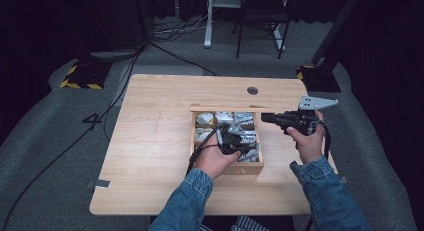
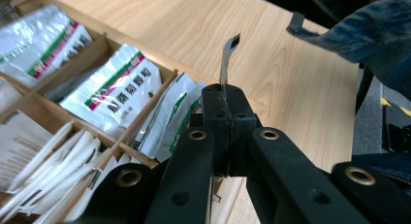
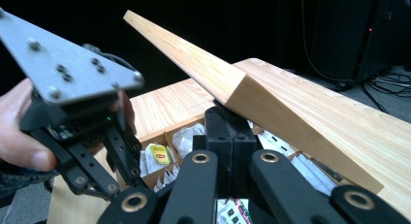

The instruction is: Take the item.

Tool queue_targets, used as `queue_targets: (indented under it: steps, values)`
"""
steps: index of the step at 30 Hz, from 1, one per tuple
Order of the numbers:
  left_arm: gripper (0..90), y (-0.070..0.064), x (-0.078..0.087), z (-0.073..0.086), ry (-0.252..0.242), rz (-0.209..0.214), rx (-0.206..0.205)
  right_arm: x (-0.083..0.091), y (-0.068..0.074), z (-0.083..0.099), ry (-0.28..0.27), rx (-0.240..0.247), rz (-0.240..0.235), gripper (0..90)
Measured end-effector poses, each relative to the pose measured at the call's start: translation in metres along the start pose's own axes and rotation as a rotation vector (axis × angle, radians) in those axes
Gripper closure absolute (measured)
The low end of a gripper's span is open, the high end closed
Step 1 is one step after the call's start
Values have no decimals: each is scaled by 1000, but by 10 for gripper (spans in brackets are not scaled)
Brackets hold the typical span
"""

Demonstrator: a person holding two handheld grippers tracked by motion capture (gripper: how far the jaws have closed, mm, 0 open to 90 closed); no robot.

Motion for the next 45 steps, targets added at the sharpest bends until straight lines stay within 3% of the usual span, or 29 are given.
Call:
queue_targets:
  steps: [15,24,31,45]
  values:
    - [899,-6,27,-6,-102,18,-15,0,0,0,-2,0,1,900]
    - [898,-7,40,-5,-104,17,-17,1,-1,0,-4,-2,3,900]
    - [898,-5,51,-4,-133,15,-4,1,-1,0,-4,-2,2,900]
    - [898,-1,72,2,-159,-13,0,1,0,0,-1,-3,6,900]
Point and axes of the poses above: each handheld gripper's, and its own axes: x roughly backward along the jaws, z roughly out of its underside, y roughly to its left, the point moved 3 cm from there along -x, roughly forward along the jaws, and after that the axes turned 11 degrees about x, right-handed, at the moved point
